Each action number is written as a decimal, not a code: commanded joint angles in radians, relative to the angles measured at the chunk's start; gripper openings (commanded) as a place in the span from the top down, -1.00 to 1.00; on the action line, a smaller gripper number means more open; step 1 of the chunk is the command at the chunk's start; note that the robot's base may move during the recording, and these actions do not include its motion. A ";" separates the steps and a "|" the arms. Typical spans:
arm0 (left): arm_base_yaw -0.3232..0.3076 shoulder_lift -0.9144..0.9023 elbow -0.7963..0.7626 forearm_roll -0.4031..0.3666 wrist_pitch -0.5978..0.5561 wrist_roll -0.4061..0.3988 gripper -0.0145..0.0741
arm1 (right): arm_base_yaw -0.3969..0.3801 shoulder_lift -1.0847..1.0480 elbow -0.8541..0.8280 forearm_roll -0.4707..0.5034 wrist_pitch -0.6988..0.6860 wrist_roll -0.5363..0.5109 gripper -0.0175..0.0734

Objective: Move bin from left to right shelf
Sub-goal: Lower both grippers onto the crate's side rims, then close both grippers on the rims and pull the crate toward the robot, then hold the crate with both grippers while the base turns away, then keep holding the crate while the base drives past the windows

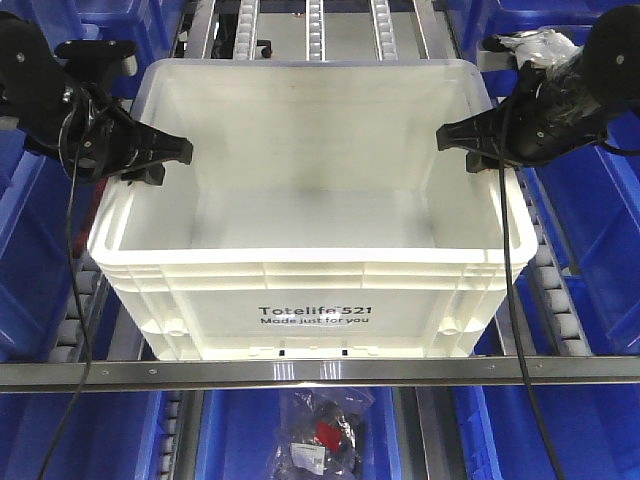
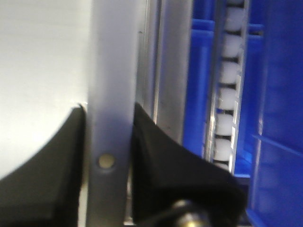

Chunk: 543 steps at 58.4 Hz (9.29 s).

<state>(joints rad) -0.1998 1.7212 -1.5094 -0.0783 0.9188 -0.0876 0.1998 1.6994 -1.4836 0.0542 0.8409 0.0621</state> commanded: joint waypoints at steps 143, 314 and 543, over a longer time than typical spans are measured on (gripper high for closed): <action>-0.175 -0.439 0.153 0.158 0.167 -0.343 0.69 | 0.128 -0.390 0.140 -0.149 0.251 0.212 0.62; -0.175 -0.439 0.153 0.158 0.166 -0.343 0.69 | 0.128 -0.390 0.140 -0.149 0.252 0.212 0.62; -0.175 -0.439 0.153 0.158 0.166 -0.343 0.69 | 0.128 -0.390 0.140 -0.149 0.255 0.212 0.62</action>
<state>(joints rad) -0.3689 1.3268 -1.3197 0.0749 1.1742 -0.4388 0.3309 1.3434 -1.3086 -0.0373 1.1574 0.2941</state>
